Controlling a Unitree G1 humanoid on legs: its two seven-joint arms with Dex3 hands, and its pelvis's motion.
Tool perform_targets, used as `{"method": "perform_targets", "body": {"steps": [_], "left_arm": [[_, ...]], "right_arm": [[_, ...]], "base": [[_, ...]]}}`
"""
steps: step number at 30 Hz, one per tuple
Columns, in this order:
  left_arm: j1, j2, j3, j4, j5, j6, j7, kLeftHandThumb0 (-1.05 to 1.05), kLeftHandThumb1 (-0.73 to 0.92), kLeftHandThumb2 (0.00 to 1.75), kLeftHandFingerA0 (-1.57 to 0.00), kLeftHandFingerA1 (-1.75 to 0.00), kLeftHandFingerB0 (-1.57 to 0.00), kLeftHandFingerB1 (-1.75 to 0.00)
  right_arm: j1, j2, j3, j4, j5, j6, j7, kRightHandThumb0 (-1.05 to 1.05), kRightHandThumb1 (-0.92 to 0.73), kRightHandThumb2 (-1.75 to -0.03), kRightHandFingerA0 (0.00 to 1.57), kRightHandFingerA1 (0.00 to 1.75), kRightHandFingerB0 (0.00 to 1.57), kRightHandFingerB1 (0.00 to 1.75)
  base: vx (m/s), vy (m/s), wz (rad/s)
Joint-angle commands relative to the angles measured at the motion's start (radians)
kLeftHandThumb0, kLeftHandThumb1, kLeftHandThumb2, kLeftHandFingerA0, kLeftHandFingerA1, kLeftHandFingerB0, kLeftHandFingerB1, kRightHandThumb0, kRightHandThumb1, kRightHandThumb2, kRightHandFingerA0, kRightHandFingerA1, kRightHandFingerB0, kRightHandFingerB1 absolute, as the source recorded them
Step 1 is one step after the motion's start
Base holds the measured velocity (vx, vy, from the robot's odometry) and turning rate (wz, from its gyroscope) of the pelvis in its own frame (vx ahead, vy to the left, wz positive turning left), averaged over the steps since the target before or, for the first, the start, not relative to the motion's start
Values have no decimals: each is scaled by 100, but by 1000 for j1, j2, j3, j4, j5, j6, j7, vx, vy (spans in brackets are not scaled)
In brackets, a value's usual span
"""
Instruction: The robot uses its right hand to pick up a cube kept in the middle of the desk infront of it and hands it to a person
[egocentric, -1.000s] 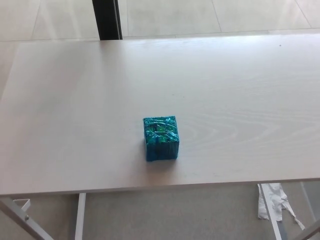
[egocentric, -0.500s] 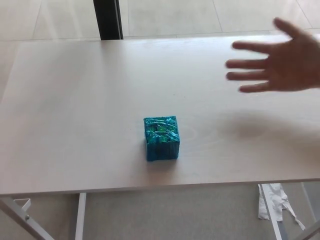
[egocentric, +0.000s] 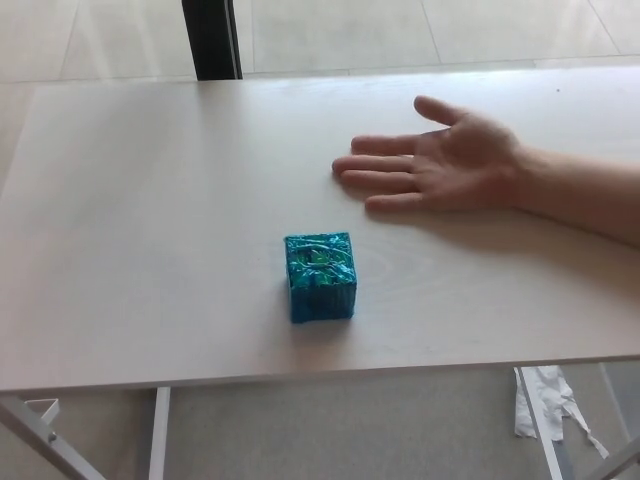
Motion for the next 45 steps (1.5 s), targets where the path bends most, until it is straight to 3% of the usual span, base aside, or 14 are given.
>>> {"method": "perform_targets", "body": {"steps": [1, 2, 4, 12, 15, 22, 26, 28, 29, 31, 32, 37, 38, 45], "left_arm": [[6, 2, 18, -4, -28, -14, 10, -62, 55, 57, -51, -53, -56, -40], [8, 0, 19, -5, -29, -15, 10, -62, 54, 57, -51, -53, -57, -41], [5, -1, 16, -3, -26, -13, 16, -61, 55, 57, -52, -52, -56, -41], [1, 3, -6, -10, -6, -20, 10, -65, 52, 60, -53, -56, -56, -42], [-3, 0, -12, -7, 0, -20, 15, -63, 55, 57, -54, -56, -57, -41], [-17, -21, 11, -13, -28, -34, 7, -67, 43, 89, -53, -64, -53, -54], [-15, -31, 24, -14, -38, -58, 12, -68, 44, 89, -55, -64, -54, -54], [-8, -31, 32, -18, -44, -62, 3, -67, 43, 89, -56, -65, -51, -53], [-10, -30, 34, -22, -44, -59, 4, -65, 54, 57, -58, -57, -63, -43], [-11, -29, 29, -26, -34, -64, 9, -65, 54, 57, -58, -55, -60, -42], [-11, -29, 30, -27, -33, -67, 9, -64, 54, 57, -58, -54, -59, -41], [-18, -35, 27, -28, -27, -73, 12, -64, 54, 57, -58, -56, -60, -42], [-16, -34, 23, -27, -21, -79, 11, -65, 55, 57, -58, -55, -60, -42], [-23, -33, 8, -26, -8, -78, 16, -64, 54, 57, -60, -58, -64, -43]], "right_arm": [[-62, 55, -4, -387, 126, -54, 51, -71, -53, -57, 49, 43, 32, 35], [-64, 67, 9, -537, 145, 12, 28, -74, -42, -81, 46, 52, 25, 46], [-65, 69, 19, -638, 140, 70, 8, -75, -53, -57, 54, 42, 34, 41], [-359, 32, 282, -1092, 32, 243, 19, -71, -47, -83, 17, 50, 9, 41], [-424, 54, 338, -1121, -57, 283, 3, -72, -60, -58, 20, 41, 18, 34], [-607, 190, 602, -1067, -234, 340, 70, -76, -60, -58, 13, 43, 19, 31], [-617, 227, 669, -1083, -271, 387, 54, -39, -30, -93, 1, 52, 0, 50], [-623, 238, 687, -1090, -270, 411, 46, -77, -58, -60, 8, 42, 13, 30], [-635, 249, 699, -1081, -270, 417, 41, -39, -30, -93, 1, 53, 0, 50], [-664, 265, 738, -1074, -300, 438, 38, -38, -30, -93, 2, 53, 0, 49], [-682, 276, 770, -1071, -315, 456, 48, -76, -61, -59, 14, 47, 15, 32], [-754, 297, 887, -1017, -396, 511, 82, -78, -48, -86, 14, 52, 13, 42], [-769, 317, 918, -971, -420, 495, 71, -77, -58, -59, 21, 49, 23, 32], [-843, 304, 1083, -810, -551, 521, 120, -82, -59, -59, 20, 56, 23, 38]], "base": [[0, 0, 0], [0, 0, 0], [0, 0, 0], [0, 0, 0], [0, 0, 0], [0, 0, 0], [0, 0, 0], [0, 0, 0], [0, 0, 0], [0, 0, 0], [0, 0, 0], [0, 0, 0], [0, 0, 0], [0, 0, 0]]}}
